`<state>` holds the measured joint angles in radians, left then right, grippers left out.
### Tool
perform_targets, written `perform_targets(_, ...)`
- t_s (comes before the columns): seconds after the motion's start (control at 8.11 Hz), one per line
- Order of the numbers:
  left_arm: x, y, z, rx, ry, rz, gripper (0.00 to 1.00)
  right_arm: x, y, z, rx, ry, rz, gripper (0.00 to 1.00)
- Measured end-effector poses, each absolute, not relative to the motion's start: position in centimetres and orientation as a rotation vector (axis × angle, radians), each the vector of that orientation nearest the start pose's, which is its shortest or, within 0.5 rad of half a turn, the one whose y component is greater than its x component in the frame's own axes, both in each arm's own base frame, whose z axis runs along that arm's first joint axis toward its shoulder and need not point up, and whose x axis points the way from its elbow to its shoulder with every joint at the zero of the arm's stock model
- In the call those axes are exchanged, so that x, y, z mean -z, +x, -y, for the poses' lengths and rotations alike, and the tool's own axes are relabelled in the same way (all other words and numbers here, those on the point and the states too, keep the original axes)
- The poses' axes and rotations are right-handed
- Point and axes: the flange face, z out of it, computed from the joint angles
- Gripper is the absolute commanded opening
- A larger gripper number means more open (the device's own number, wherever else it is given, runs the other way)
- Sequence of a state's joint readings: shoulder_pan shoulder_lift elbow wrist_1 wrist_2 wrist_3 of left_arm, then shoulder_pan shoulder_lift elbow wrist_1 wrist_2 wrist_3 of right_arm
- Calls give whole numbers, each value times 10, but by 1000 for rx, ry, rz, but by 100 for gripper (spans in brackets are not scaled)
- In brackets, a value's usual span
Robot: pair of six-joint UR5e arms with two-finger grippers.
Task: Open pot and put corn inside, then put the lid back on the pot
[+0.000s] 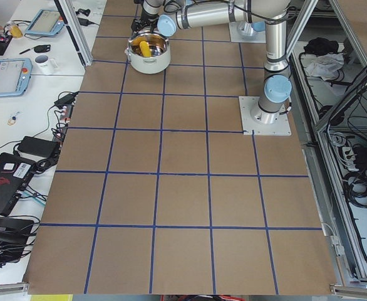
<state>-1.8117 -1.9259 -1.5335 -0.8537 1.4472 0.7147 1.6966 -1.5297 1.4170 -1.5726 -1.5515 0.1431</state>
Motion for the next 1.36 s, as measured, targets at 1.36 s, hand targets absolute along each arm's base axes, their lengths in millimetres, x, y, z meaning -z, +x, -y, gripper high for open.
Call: perform_targets(1.36, -495, -126, 541, 348, 100, -3077, 100, -422, 304, 593, 385, 175, -3015, 0)
